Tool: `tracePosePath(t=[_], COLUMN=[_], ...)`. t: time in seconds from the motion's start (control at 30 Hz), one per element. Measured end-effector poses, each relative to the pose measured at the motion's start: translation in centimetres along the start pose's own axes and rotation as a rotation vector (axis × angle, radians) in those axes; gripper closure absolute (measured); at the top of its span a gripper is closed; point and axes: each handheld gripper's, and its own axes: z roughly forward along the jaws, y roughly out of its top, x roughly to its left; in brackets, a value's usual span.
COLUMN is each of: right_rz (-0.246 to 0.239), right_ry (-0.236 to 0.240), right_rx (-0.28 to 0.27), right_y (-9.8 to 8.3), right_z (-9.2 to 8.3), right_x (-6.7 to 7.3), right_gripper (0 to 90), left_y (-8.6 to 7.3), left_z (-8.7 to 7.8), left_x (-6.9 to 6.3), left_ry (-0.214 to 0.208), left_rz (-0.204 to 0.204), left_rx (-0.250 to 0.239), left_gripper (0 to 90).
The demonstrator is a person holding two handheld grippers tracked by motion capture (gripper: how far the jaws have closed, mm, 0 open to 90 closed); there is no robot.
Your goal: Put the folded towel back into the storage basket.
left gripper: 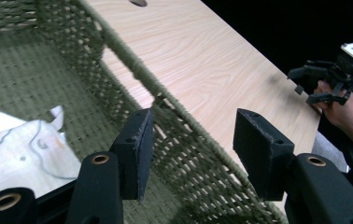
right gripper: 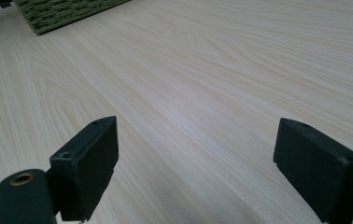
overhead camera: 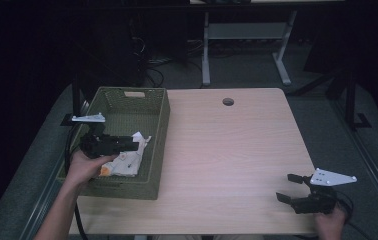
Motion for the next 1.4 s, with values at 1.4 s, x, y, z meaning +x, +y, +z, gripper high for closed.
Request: tracePosePath(t=[1.4], right_rz=[-0.017], right_ry=[0.016], right_rx=[-0.001], right_y=[0.1], right_z=[-0.1], right_x=[-0.1], right_gripper=[13.5], left_y=[2.5], left_z=[8.6], left_x=[-10.0], left_ry=[-0.088], left_rz=[0.222], left_rx=[0.079], left_gripper=[44.1])
